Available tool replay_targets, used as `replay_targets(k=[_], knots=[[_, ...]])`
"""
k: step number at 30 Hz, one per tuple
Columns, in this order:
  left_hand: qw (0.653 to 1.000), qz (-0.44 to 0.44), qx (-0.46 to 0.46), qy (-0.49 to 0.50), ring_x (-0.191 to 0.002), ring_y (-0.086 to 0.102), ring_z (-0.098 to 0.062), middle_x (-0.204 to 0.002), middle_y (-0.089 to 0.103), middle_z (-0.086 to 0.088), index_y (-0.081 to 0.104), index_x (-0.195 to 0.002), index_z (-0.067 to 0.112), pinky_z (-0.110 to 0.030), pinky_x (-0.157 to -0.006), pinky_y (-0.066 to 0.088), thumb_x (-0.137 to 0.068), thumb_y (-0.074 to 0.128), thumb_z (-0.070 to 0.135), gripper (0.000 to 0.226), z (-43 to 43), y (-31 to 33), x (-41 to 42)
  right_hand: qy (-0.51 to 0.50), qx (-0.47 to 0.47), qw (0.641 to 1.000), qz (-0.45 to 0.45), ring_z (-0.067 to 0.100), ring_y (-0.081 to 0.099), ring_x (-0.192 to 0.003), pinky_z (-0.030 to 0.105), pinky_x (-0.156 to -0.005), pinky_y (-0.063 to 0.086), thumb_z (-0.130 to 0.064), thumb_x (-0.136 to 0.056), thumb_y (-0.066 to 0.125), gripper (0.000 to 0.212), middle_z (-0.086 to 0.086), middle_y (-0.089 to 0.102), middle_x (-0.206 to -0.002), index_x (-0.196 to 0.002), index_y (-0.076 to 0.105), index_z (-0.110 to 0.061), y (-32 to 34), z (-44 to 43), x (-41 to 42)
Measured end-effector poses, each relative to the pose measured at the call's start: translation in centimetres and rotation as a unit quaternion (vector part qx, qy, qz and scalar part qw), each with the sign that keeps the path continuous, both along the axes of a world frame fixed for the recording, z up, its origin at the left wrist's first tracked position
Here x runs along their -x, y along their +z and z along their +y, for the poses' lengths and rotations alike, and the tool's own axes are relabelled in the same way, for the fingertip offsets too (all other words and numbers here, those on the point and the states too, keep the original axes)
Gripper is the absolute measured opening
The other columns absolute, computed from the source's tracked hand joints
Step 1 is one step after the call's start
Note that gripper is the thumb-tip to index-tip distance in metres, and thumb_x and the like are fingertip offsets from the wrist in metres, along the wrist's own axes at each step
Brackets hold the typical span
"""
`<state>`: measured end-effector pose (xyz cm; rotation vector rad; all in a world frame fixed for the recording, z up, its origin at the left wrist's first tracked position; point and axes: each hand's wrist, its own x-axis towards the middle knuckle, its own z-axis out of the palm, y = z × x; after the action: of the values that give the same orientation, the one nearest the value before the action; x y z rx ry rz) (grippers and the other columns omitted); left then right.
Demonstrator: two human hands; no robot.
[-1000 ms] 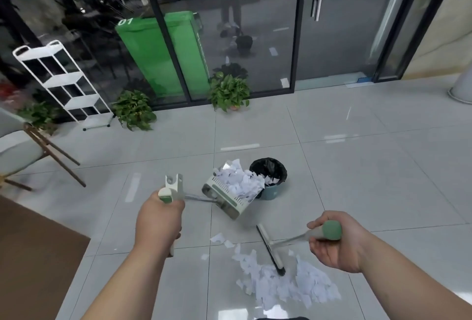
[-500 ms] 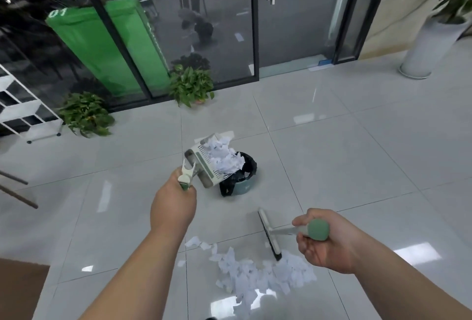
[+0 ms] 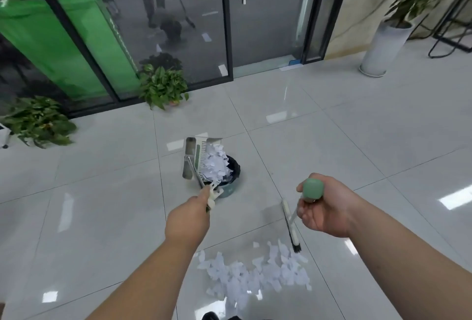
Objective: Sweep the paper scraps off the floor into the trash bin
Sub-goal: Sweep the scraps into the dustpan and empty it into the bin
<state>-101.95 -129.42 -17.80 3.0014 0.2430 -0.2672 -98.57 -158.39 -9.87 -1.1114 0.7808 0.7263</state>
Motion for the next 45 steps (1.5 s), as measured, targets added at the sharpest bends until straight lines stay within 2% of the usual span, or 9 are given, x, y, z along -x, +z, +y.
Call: replay_targets(k=[7,10,17,22,27,30,32,36,45], knots=[[0.982,0.105,-0.093,-0.123,-0.074,0.046,-0.028,-0.120,0.060,-0.006,0.013,-0.163,0.027,-0.036,-0.062,0.039,-0.092,0.045,-0.001,0.083,0.9,-1.7,0.9,-0.045,-0.014,0.999,-0.012,0.021,0.048,-0.057,0.023,-0.046,0.044,-0.017,-0.075,0.055,0.004,0.004,0.037,-0.068,-0.075,0.056,-0.013,0.0,0.8,0.3],[0.972,0.136,-0.104,-0.160,-0.078,0.044,-0.027,-0.124,0.059,-0.008,0.008,-0.164,0.023,-0.039,-0.064,0.040,-0.089,0.048,-0.006,0.090,0.5,-2.1,1.0,-0.059,-0.022,0.998,-0.013,0.022,0.047,-0.058,0.023,-0.046,0.045,-0.016,-0.063,0.058,0.014,0.005,0.038,-0.070,-0.077,0.056,-0.013,0.0,1.2,0.8],[0.966,0.193,-0.028,-0.169,-0.090,0.055,-0.027,-0.123,0.060,-0.007,0.003,-0.164,0.031,-0.034,-0.071,0.040,-0.096,0.046,0.017,0.083,0.8,-3.6,1.2,-0.079,-0.035,0.996,-0.007,0.022,0.051,-0.056,0.024,-0.049,0.045,-0.020,-0.066,0.057,0.013,0.007,0.042,-0.073,-0.078,0.056,-0.013,-0.6,1.4,1.7],[0.952,0.259,0.053,-0.157,-0.101,0.057,-0.028,-0.130,0.060,-0.009,-0.009,-0.163,0.033,-0.037,-0.081,0.048,-0.095,0.045,0.015,0.089,1.8,-4.2,1.2,-0.082,-0.049,0.995,0.001,0.022,0.053,-0.056,0.023,-0.050,0.046,-0.022,-0.076,0.053,0.009,0.005,0.043,-0.074,-0.077,0.056,-0.014,-0.9,1.2,2.1],[0.964,0.209,-0.018,-0.166,-0.081,0.053,-0.027,-0.097,0.055,-0.002,-0.003,-0.164,0.027,-0.038,-0.068,0.045,-0.092,0.047,0.005,0.091,1.8,-3.9,1.9,-0.081,-0.037,0.996,-0.001,0.022,0.053,-0.054,0.023,-0.048,0.046,-0.023,-0.080,0.051,0.012,0.006,0.043,-0.072,-0.075,0.057,-0.013,-0.7,1.1,2.2],[0.964,0.195,-0.043,-0.174,-0.077,0.052,-0.028,-0.092,0.052,-0.001,-0.001,-0.164,0.025,-0.037,-0.059,0.040,-0.090,0.047,0.002,0.091,1.8,-3.4,2.6,-0.080,-0.023,0.996,-0.011,0.022,0.053,-0.054,0.024,-0.046,0.046,-0.021,-0.080,0.049,0.012,0.007,0.043,-0.069,-0.075,0.057,-0.014,-0.5,0.8,2.0],[0.965,0.186,-0.048,-0.176,-0.078,0.053,-0.028,-0.094,0.056,-0.003,0.000,-0.165,0.024,-0.035,-0.054,0.035,-0.090,0.046,0.001,0.091,1.8,-3.2,2.9,-0.078,-0.016,0.997,-0.018,0.022,0.052,-0.054,0.024,-0.046,0.046,-0.020,-0.079,0.050,0.010,0.007,0.042,-0.069,-0.075,0.056,-0.013,-0.4,0.5,2.0],[0.965,0.179,-0.072,-0.180,-0.082,0.055,-0.031,-0.115,0.067,-0.007,0.002,-0.164,0.024,-0.039,-0.067,0.044,-0.089,0.045,-0.002,0.089,2.1,-2.9,3.0,-0.068,0.008,0.997,-0.038,0.022,0.051,-0.053,0.024,-0.047,0.044,-0.015,-0.062,0.056,0.013,0.007,0.039,-0.068,-0.075,0.056,-0.013,-0.6,0.2,2.2],[0.971,0.153,-0.087,-0.160,-0.098,0.066,-0.034,-0.119,0.068,-0.008,0.005,-0.163,0.025,-0.038,-0.069,0.044,-0.091,0.045,0.001,0.086,2.3,-0.4,3.0,-0.059,0.014,0.997,-0.040,0.022,0.051,-0.053,0.023,-0.047,0.045,-0.016,-0.060,0.058,0.015,0.004,0.039,-0.064,-0.074,0.055,-0.013,-0.6,-0.7,2.5]])
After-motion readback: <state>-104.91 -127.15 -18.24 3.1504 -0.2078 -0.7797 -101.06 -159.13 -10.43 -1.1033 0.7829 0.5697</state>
